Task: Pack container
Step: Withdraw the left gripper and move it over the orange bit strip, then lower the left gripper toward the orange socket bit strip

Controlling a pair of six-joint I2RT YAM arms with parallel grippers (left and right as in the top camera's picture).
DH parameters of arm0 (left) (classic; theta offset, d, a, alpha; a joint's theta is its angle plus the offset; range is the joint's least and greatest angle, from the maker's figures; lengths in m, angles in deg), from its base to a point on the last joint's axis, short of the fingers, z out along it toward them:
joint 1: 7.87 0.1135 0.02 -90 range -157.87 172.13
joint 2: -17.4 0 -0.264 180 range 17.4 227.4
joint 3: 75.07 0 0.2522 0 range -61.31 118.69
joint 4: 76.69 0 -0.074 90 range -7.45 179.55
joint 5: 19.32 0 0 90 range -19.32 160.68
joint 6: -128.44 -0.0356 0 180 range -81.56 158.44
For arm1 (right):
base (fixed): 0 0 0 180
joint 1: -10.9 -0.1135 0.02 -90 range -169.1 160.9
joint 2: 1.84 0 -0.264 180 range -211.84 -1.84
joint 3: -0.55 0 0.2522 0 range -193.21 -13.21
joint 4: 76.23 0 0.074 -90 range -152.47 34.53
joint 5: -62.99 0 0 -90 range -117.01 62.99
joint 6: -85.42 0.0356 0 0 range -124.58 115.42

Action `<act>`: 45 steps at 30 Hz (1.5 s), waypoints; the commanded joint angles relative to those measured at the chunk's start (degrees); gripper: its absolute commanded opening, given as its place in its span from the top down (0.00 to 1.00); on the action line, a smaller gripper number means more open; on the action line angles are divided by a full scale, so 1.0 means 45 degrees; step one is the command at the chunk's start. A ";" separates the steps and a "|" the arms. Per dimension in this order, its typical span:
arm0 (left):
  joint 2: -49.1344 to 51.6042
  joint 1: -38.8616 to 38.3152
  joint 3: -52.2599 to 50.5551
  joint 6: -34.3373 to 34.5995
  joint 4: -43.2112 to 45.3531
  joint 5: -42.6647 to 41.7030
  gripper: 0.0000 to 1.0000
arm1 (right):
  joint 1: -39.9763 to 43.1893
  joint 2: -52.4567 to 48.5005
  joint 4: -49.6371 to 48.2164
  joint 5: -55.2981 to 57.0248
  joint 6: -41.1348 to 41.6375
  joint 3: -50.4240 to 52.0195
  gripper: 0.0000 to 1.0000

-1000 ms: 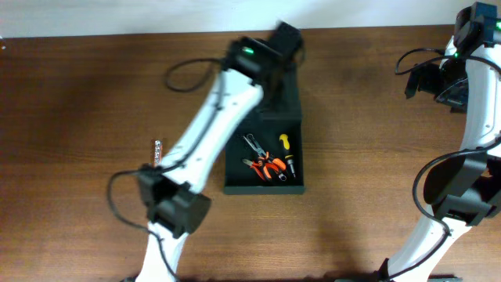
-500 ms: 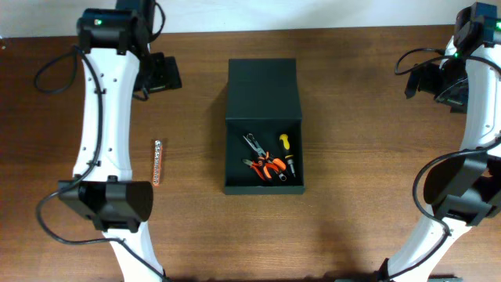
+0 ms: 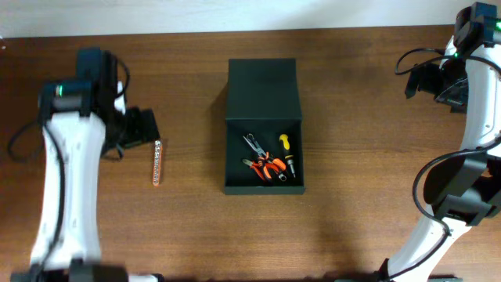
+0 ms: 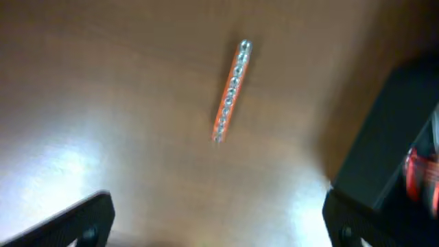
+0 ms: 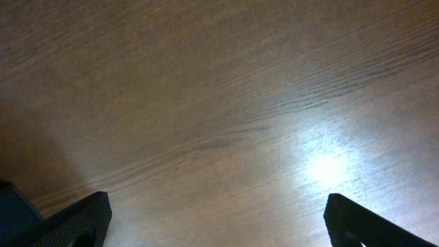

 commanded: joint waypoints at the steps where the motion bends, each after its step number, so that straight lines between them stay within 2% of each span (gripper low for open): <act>1: -0.2273 0.0214 -0.3332 -0.1161 0.2837 -0.0427 0.01 | -0.0058 0.0010 -0.0010 -0.0058 0.0117 0.0063 0.01; 7: -0.2506 0.0204 -0.5153 -0.2273 0.5508 -0.0423 0.01 | -0.0058 0.0010 -0.0010 -0.0058 0.0117 0.0063 0.01; 9: -0.1778 0.0204 -0.5304 -0.2807 0.6727 -0.0418 0.01 | -0.0058 0.0010 -0.0010 -0.0058 0.0117 0.0063 0.01; 13: -0.0282 0.0204 -0.5304 -0.2992 0.7718 -0.0427 0.01 | -0.0058 0.0010 -0.0010 -0.0058 0.0117 0.0063 0.01; 21: 0.2895 0.0165 -0.5304 -0.3036 0.7174 -0.0767 0.01 | -0.0058 0.0010 -0.0010 -0.0058 0.0117 0.0063 0.01; 45: 0.4274 0.0180 -0.5319 -0.3361 0.7378 -0.0996 0.01 | -0.0058 0.0010 -0.0010 -0.0058 0.0117 0.0063 0.01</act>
